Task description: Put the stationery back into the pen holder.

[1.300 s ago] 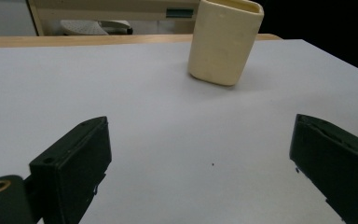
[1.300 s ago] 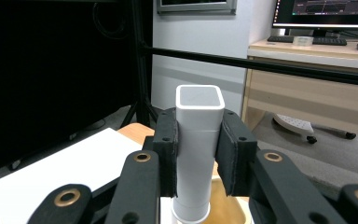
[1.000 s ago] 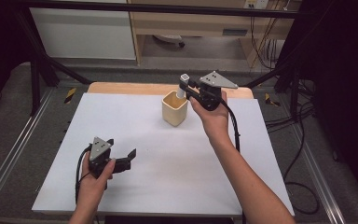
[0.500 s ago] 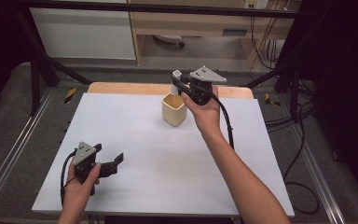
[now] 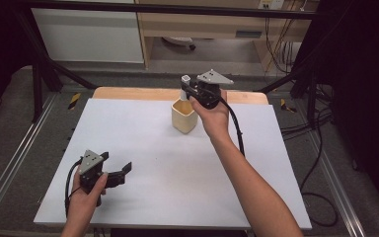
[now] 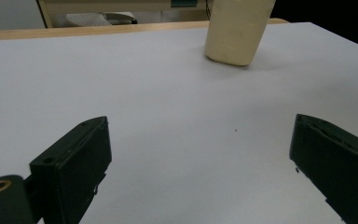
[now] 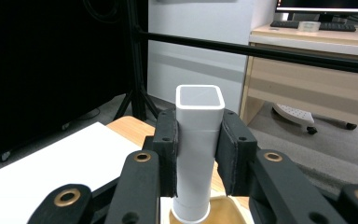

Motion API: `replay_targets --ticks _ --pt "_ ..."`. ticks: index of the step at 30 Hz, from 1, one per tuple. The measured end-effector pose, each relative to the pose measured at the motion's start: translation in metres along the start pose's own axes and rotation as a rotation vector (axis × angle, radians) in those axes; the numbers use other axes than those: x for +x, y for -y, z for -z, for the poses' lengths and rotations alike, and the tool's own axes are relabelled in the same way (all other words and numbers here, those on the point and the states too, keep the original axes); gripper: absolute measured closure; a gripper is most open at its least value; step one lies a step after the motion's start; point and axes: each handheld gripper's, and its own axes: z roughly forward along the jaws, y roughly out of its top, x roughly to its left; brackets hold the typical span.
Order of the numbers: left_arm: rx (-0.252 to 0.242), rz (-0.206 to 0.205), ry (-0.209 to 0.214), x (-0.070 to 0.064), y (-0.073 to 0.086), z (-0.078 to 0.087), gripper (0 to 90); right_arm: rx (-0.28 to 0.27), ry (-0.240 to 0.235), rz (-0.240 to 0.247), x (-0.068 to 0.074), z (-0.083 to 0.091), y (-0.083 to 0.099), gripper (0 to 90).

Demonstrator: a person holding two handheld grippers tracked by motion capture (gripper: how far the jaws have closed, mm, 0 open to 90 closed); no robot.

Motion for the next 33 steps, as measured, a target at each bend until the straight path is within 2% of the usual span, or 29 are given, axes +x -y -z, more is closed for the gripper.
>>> replay_targets --ticks 9,21,33 --pt "0.004 -0.008 0.007 -0.002 0.000 -0.002 5.7 0.015 -0.004 0.013 0.002 -0.005 0.002 71.0" --pt "0.008 -0.012 0.008 -0.002 0.000 -0.002 5.4 0.038 0.002 -0.007 -0.001 -0.010 0.005 71.0" --pt "0.010 -0.013 0.010 -0.002 0.000 -0.002 5.4 0.065 -0.007 -0.006 0.002 -0.016 0.011 71.0"
